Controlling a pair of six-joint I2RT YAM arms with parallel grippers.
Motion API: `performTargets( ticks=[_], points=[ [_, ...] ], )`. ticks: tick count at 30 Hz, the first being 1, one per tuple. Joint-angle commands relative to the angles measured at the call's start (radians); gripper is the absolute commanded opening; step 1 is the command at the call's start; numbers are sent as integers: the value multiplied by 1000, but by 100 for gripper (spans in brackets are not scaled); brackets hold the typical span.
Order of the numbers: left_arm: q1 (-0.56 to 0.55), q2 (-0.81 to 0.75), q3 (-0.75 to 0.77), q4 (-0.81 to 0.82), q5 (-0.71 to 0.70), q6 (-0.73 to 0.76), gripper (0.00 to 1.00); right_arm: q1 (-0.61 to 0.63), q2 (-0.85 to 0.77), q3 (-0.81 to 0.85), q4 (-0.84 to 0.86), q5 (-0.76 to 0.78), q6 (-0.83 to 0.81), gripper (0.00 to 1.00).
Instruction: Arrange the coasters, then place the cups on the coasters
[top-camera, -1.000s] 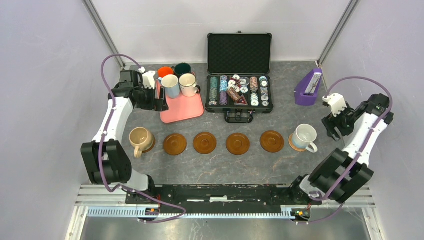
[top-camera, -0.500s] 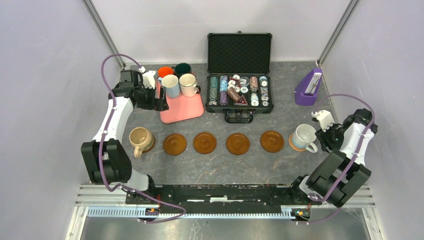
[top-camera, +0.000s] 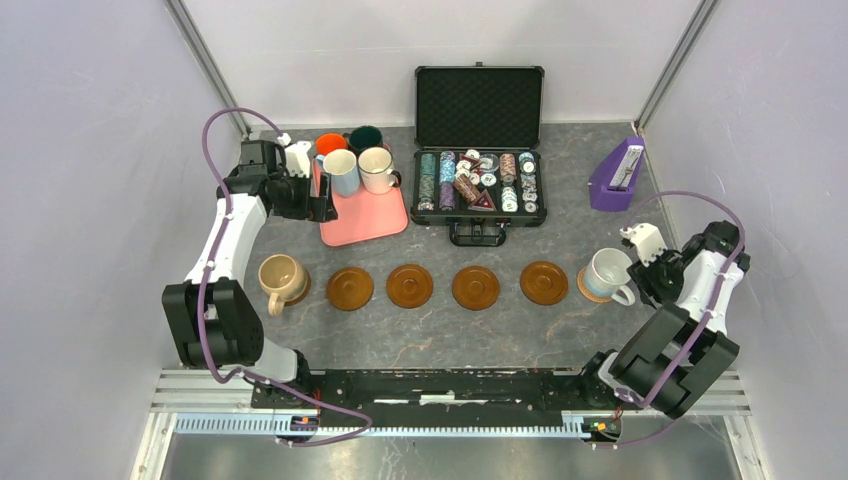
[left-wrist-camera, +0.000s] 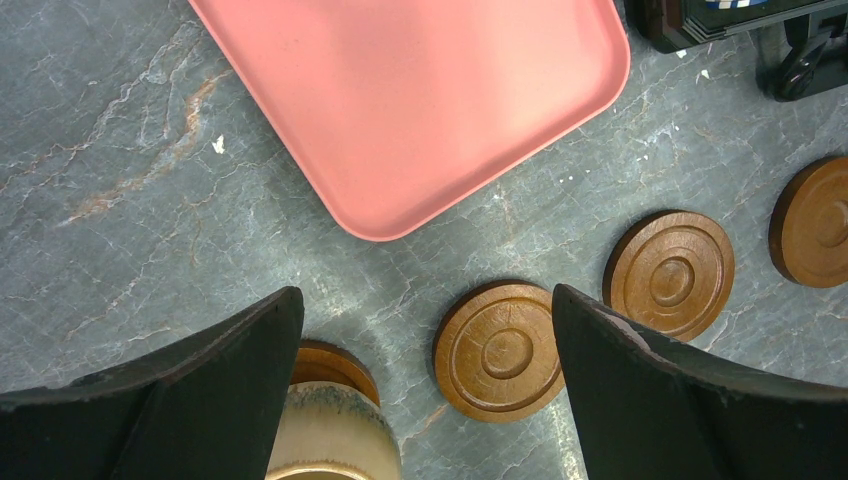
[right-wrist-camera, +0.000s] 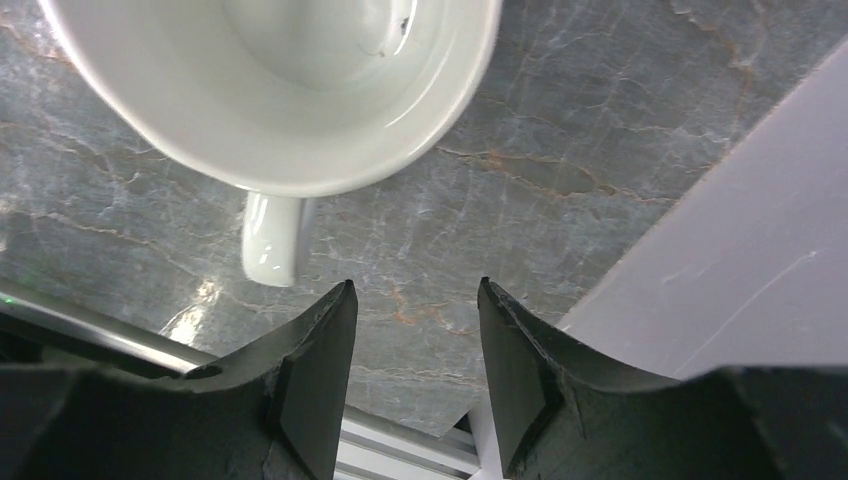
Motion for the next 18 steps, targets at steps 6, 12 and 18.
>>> performTargets(
  ticks=[6, 12, 18],
  points=[
    [-6, 6, 21, 15, 38, -24, 100, 12, 3, 16, 86, -68, 22, 51],
    [-6, -1, 10, 14, 40, -24, 100, 22, 23, 13, 85, -80, 26, 51],
    [-6, 5, 13, 14, 38, -24, 100, 24, 30, 13, 55, -77, 11, 58]
  ],
)
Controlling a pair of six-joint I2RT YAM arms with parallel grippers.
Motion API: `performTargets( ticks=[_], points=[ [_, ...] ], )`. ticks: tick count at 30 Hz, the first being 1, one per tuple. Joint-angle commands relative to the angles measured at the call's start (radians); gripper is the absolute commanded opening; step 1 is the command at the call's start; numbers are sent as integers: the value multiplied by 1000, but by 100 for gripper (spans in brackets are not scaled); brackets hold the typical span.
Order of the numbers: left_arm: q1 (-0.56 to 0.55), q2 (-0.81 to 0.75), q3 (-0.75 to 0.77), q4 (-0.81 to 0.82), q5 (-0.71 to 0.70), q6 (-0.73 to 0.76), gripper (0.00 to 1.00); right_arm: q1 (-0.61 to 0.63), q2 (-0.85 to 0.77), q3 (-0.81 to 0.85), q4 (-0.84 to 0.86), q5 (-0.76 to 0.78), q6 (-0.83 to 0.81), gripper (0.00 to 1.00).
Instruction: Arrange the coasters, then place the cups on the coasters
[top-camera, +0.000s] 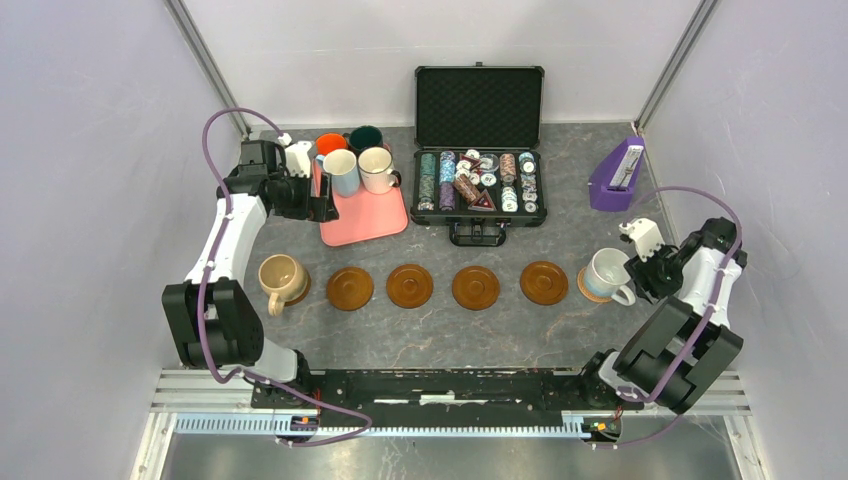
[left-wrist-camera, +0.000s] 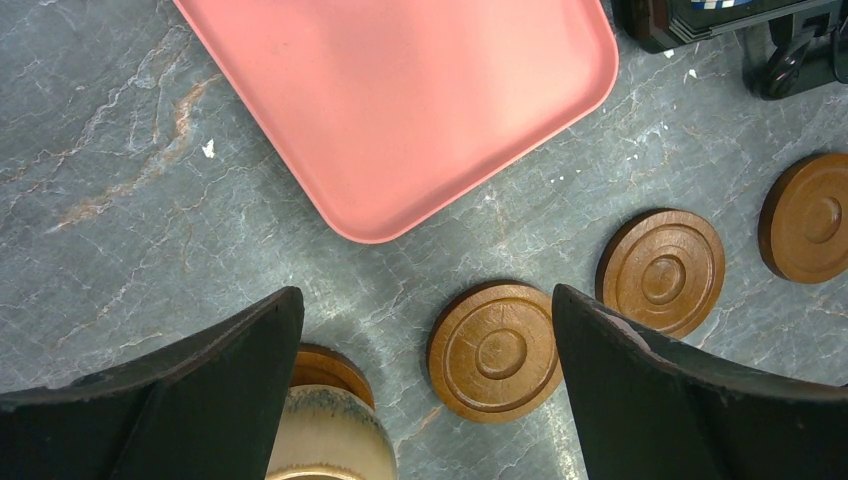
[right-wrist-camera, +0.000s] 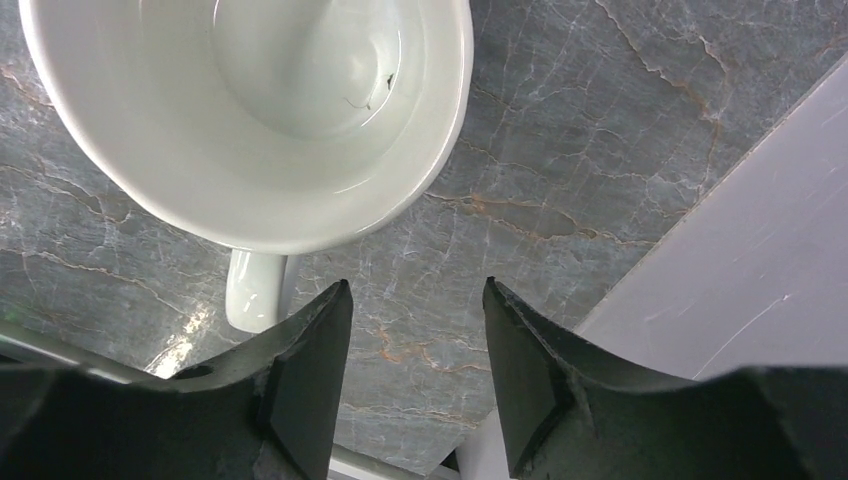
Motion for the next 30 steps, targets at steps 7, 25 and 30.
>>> performTargets(
  ticks=[7, 25, 30],
  points=[
    [-6, 9, 10, 14, 16, -28, 100, 4, -31, -22, -33, -29, -21, 67],
    [-6, 26, 40, 5, 26, -16, 100, 3, -59, -30, -85, -47, -36, 79],
    [-6, 31, 73, -13, 12, -3, 100, 0, -46, 3, -88, 59, -30, 80]
  ],
)
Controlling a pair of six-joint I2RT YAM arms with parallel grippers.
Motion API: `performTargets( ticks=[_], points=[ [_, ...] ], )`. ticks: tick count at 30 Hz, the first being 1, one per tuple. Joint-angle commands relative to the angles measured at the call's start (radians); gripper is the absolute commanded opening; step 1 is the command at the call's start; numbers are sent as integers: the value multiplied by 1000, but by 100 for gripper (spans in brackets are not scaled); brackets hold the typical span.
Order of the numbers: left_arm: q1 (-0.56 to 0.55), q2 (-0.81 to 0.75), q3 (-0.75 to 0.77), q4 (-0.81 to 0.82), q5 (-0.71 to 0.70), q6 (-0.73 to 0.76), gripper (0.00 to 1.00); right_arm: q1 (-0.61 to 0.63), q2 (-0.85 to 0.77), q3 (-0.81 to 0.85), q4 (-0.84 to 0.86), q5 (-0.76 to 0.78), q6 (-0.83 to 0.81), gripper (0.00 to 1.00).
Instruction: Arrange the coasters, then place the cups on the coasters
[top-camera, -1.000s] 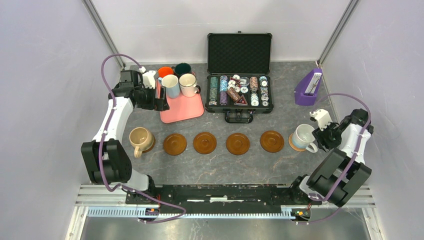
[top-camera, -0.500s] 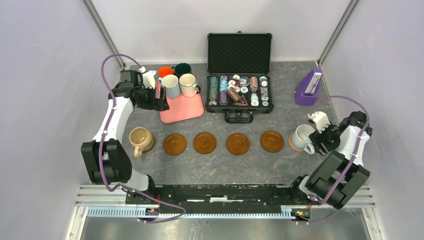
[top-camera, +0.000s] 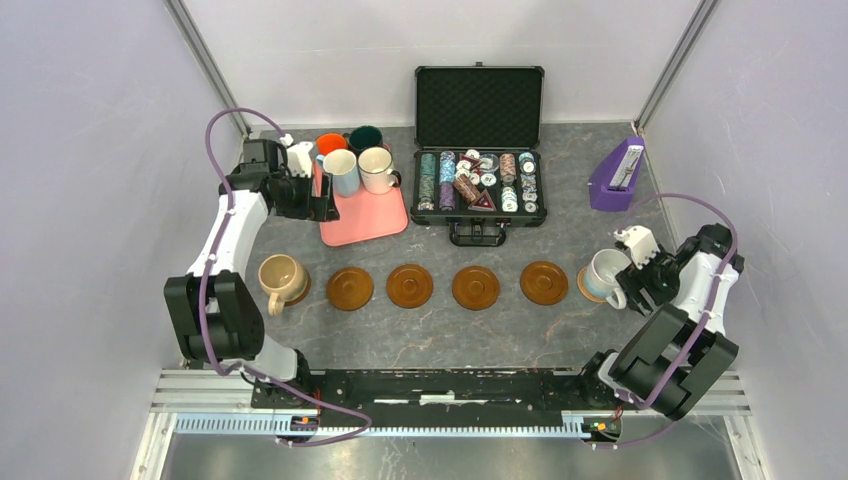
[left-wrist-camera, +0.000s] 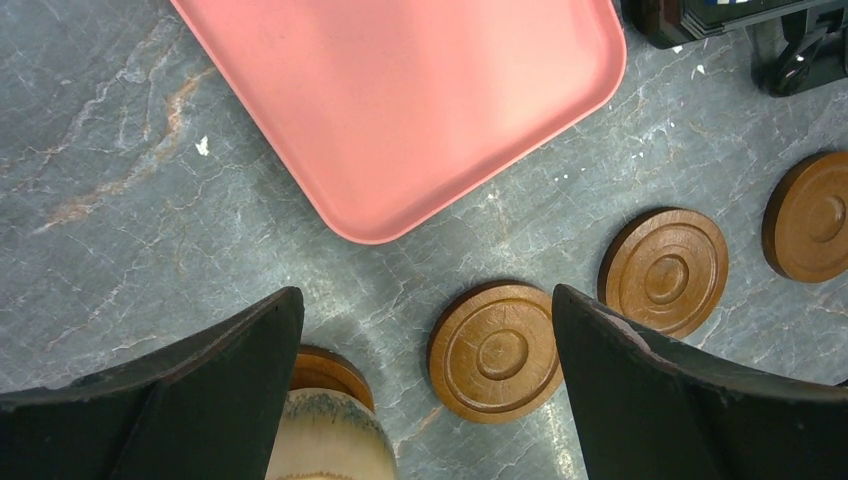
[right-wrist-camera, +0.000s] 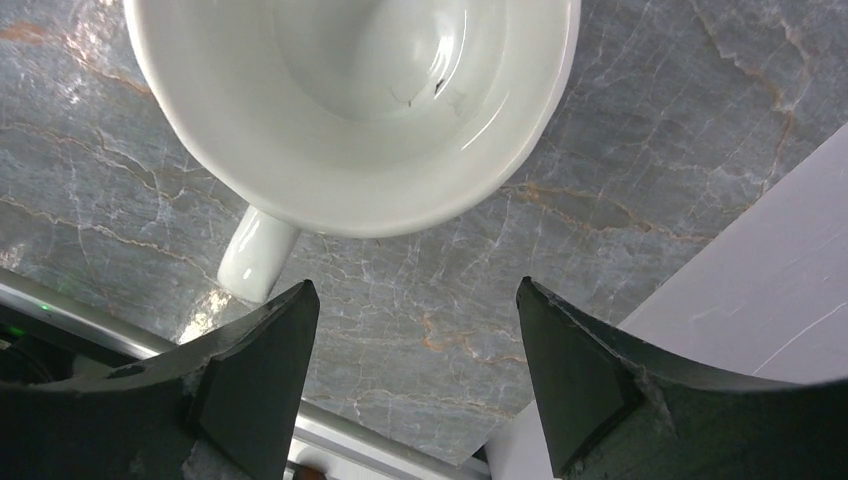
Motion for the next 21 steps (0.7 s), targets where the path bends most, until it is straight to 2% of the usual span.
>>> performTargets(
  ticks=[1, 5, 11, 16, 17, 18, 19, 21],
  points=[
    [-6, 0, 77, -4, 2, -2, 100, -3, -1, 54, -32, 96, -8, 81],
    [-5, 14, 148, -22, -46, 18, 100, -27, 52, 174, -28, 130, 32, 85],
    [-4, 123, 325, -82, -83, 33, 100, -26, 125, 349, 72, 90, 191, 88],
    [-55, 168, 391, -5, -121, -126, 100, -1, 173, 481, 173, 69, 428, 91],
    [-98, 165, 374, 52, -177, -179, 100, 12, 170, 488, 194, 74, 460, 92],
    [-143, 170, 366, 90, -302, -267, 100, 31, 167, 492, 211, 82, 498, 93],
    [-200, 190, 384, 90, -384, -301, 100, 50, 162, 493, 232, 97, 527, 95],
    [-305, 242, 437, 65, -645, -401, 100, 95, 152, 494, 265, 130, 593, 97]
  ],
)
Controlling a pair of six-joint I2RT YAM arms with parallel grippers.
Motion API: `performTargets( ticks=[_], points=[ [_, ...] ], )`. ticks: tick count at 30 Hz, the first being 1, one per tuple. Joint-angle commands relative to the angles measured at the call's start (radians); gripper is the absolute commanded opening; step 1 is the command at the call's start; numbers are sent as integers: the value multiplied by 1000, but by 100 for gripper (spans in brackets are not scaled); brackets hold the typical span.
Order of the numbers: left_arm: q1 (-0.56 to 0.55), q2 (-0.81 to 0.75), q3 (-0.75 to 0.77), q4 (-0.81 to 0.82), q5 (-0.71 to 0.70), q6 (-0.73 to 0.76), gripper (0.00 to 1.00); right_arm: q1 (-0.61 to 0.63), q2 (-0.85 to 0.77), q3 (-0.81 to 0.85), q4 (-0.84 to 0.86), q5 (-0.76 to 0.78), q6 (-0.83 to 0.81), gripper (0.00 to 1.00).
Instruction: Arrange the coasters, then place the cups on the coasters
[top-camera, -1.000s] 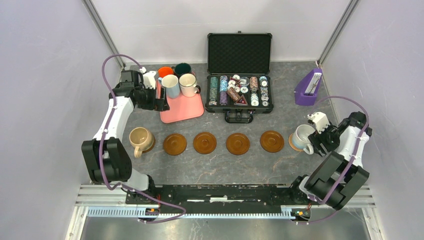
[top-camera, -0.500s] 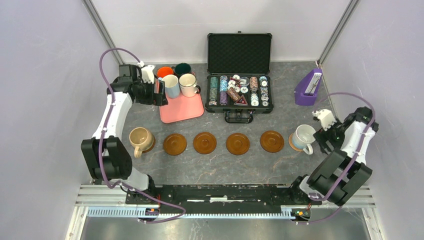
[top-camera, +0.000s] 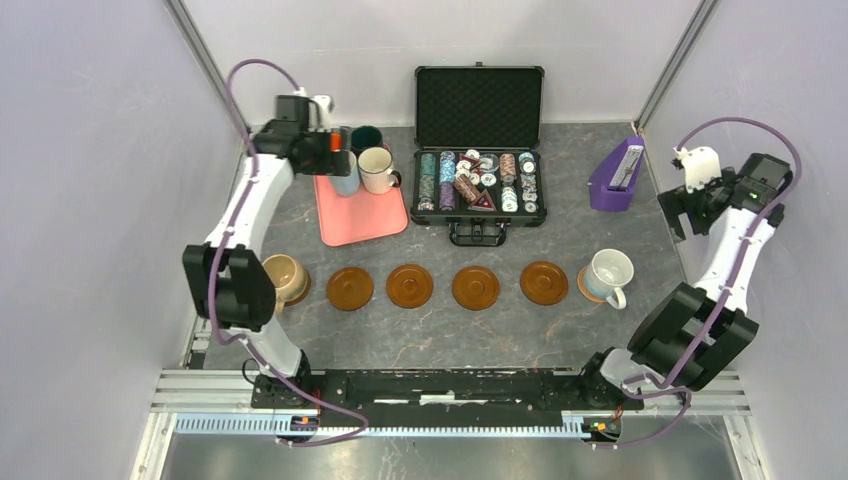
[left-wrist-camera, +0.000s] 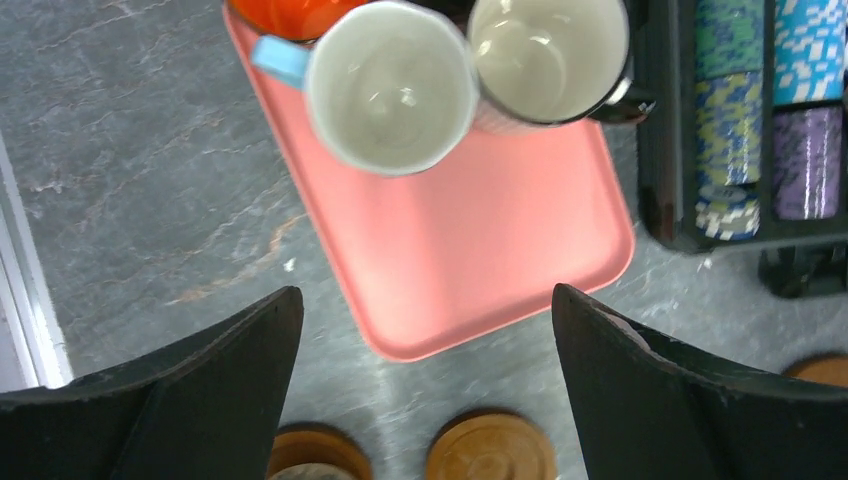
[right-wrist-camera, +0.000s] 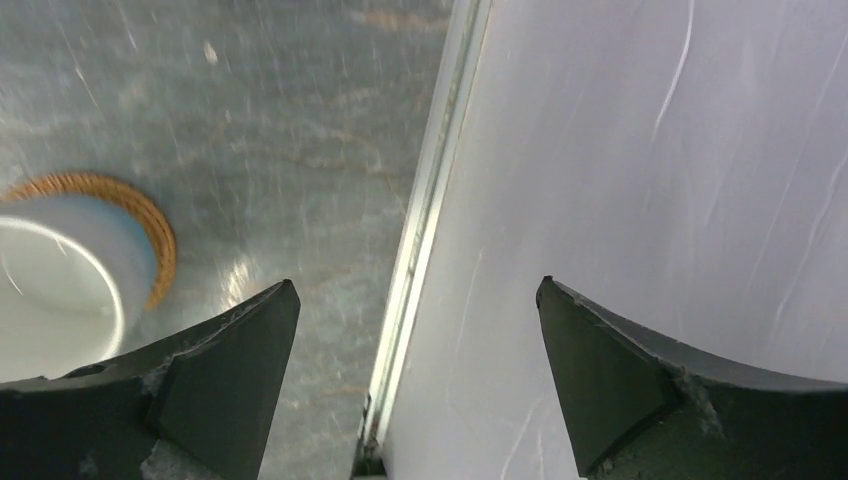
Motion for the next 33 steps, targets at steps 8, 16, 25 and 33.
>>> performTargets(
  ticks=[8, 16, 25, 33],
  points=[
    [-370, 240, 234, -9, -613, -552, 100, 170, -30, 68, 123, 44, 312, 98],
    [-402, 421, 420, -32, -679, -589, 97, 181, -79, 36, 129, -3, 361, 98],
    [-402, 521, 463, -32, -693, -597, 92, 195, -103, 48, 118, -36, 382, 98],
    [-395, 550, 453, -39, -681, -602, 78, 220, -96, 68, 120, -51, 394, 98]
  ],
)
